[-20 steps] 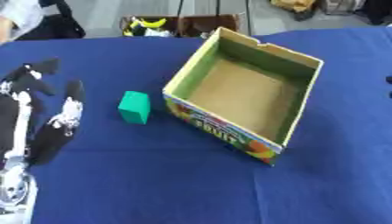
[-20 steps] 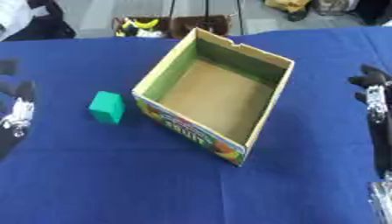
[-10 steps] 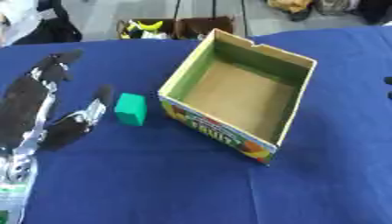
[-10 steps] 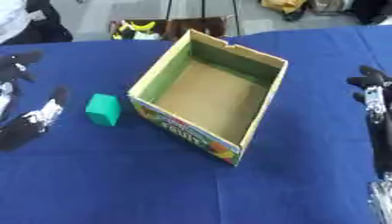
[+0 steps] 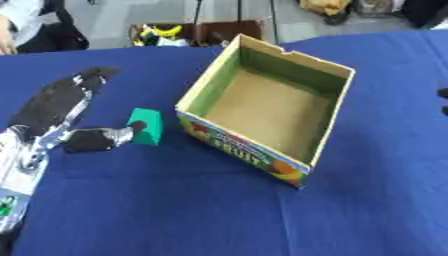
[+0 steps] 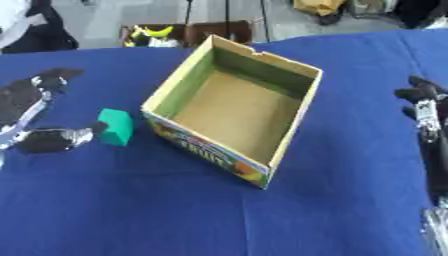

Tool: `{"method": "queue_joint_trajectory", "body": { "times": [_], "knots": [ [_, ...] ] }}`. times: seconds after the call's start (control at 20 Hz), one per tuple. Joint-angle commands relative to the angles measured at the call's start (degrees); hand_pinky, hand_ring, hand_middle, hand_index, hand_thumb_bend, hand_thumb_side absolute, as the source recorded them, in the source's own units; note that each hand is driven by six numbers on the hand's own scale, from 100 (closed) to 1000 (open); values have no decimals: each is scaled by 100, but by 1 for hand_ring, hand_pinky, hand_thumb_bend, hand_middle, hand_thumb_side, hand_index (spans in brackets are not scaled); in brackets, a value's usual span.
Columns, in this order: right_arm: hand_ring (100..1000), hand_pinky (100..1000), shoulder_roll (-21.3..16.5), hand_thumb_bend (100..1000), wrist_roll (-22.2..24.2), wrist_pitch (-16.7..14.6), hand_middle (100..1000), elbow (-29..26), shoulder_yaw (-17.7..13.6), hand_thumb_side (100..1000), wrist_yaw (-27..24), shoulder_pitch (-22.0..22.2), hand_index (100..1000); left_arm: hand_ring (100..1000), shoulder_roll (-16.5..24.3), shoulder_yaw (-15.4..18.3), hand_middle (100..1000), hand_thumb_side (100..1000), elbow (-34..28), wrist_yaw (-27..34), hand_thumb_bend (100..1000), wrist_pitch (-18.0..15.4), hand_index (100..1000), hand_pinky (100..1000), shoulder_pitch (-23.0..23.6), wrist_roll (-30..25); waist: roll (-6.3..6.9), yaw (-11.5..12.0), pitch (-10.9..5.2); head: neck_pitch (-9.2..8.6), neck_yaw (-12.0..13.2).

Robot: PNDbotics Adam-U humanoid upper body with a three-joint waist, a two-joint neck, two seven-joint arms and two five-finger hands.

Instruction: Pick up objects on the table and place them in the box.

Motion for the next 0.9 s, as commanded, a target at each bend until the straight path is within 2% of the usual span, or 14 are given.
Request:
{"method": "queue_joint_trajectory", "body": {
  "times": [0.05,0.2,0.35,0.65,0.75,0.9],
  "knots": [
    [882,852,-139,100,32,-13,710,-70,7,936,10,-33,874,743,372,-90,888,728,371,97,564,-118,1000,585,-235,-279,0,-23,-149,-7,23],
    [883,852,-154,100,39,-13,710,-60,12,934,10,-24,873,757,550,-130,923,672,651,152,511,-290,1000,595,-401,-554,12,-44,-156,0,22],
    [883,852,-163,100,51,-14,710,-53,22,935,10,-17,873,762,700,-201,943,626,740,228,421,-412,1000,597,-500,-842,29,-55,-165,7,29],
    [882,852,-180,100,69,-16,707,-41,37,934,10,-8,872,766,870,-366,964,580,933,467,336,-413,1000,600,-717,-1404,52,-99,-180,2,48],
    [881,852,-186,100,76,-16,707,-37,43,934,9,-6,871,768,927,-431,973,574,1004,492,332,-401,1000,605,-807,-1596,61,-119,-186,2,61],
    [881,852,-197,100,85,-17,706,-32,50,934,10,-2,871,778,1034,-546,993,574,1109,533,385,-401,1000,618,-900,-1883,80,-144,-191,-4,73]
  ]
}}
